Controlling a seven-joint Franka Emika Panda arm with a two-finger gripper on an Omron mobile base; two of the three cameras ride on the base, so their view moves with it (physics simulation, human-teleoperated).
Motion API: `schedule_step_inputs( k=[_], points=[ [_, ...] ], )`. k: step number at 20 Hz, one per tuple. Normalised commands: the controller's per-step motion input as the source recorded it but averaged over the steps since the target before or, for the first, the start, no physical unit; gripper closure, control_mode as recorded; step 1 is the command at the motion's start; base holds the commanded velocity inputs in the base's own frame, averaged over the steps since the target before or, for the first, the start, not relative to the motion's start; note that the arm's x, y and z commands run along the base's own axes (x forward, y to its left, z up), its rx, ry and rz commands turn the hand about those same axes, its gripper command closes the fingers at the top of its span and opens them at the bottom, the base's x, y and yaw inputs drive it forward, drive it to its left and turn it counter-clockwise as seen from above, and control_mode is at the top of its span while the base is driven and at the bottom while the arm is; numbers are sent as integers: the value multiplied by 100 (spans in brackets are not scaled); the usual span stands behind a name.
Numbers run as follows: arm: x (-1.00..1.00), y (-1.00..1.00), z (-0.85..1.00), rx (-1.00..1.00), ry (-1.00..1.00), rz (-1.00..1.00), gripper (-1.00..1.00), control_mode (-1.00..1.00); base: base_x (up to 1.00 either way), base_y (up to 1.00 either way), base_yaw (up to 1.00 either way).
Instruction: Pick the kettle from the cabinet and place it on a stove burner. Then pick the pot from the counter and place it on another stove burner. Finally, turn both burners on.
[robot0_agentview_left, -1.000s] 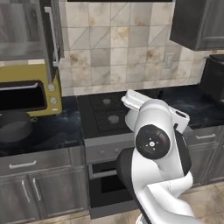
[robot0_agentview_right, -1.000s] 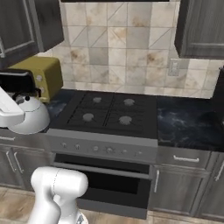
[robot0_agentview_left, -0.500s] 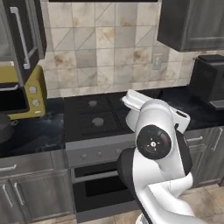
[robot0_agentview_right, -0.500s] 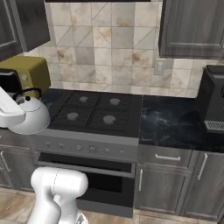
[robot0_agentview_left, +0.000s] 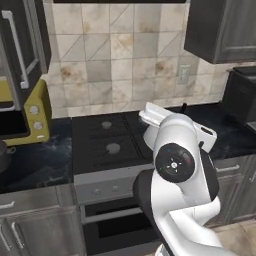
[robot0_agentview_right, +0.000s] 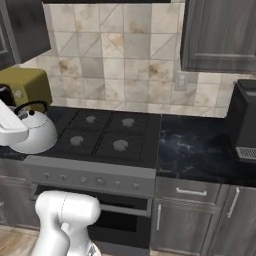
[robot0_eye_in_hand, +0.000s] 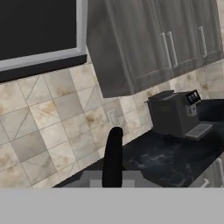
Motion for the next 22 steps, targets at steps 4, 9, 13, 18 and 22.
schedule_step_inputs(
  k=[4, 9, 13, 18, 22],
  points=[
    [0, 0, 0, 0, 0, 0, 100, 100, 49, -18, 0],
    [0, 0, 0, 0, 0, 0, 100, 100, 49, -14, 0],
    [0, 0, 0, 0, 0, 0, 100, 100, 52, -12, 0],
    [0, 0, 0, 0, 0, 0, 100, 100, 54, -12, 0],
    [0, 0, 0, 0, 0, 0, 100, 100, 51, -9, 0]
  ],
)
